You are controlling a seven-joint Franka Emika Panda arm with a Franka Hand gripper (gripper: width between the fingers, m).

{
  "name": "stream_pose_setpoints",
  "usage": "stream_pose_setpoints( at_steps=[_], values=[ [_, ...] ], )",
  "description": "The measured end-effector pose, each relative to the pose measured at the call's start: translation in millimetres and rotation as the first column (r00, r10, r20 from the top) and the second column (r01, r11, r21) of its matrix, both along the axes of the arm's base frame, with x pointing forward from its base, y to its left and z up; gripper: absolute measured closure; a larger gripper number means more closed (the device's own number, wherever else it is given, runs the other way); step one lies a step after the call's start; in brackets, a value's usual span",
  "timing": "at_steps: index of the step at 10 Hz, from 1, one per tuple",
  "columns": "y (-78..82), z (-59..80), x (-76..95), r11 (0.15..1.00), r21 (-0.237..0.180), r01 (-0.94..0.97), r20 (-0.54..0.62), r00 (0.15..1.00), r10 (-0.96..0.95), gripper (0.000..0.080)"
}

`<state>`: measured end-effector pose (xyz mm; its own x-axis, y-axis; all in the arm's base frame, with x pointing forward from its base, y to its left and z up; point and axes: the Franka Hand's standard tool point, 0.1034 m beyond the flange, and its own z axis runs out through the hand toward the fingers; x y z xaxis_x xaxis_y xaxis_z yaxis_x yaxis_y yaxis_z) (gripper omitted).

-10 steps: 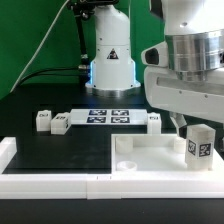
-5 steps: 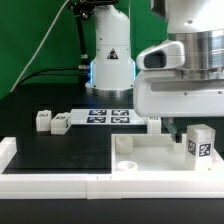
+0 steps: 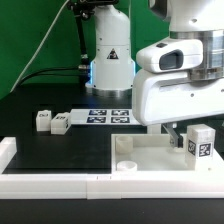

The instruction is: Assemble one leg

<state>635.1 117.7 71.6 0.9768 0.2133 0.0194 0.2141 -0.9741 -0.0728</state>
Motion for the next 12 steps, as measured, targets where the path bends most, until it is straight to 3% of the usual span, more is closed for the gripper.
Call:
stream_pose_setpoints(
  at_steps=[1,2,3,5,7,9,12],
  values=[
    [0.0,-0.1,0.0,0.999,0.000,0.042,-0.003,0.999,-0.042,0.0387],
    [-0.1,-0.1,-0.1,0.999,0.000,0.041,-0.003,0.999,-0.041,0.0387],
    [-0.2,-0.1,0.0,0.999,0.000,0.047,-0.004,0.999,-0.047,0.0509],
    [-3.3,0.0,0.4,0.905,-0.001,0.425,-0.035,0.905,-0.424,0.0509],
    [-10.3,-0.9,-1.2,0.755,-0.024,0.655,-0.048,0.754,-0.656,0.0509],
    [-18.6,0.1,-3.1,0.590,-0.065,0.805,-0.018,0.590,-0.807,0.0506],
    [-33.3,1.2,-4.6,0.428,-0.098,0.898,0.019,0.432,-0.902,0.0489]
  ],
)
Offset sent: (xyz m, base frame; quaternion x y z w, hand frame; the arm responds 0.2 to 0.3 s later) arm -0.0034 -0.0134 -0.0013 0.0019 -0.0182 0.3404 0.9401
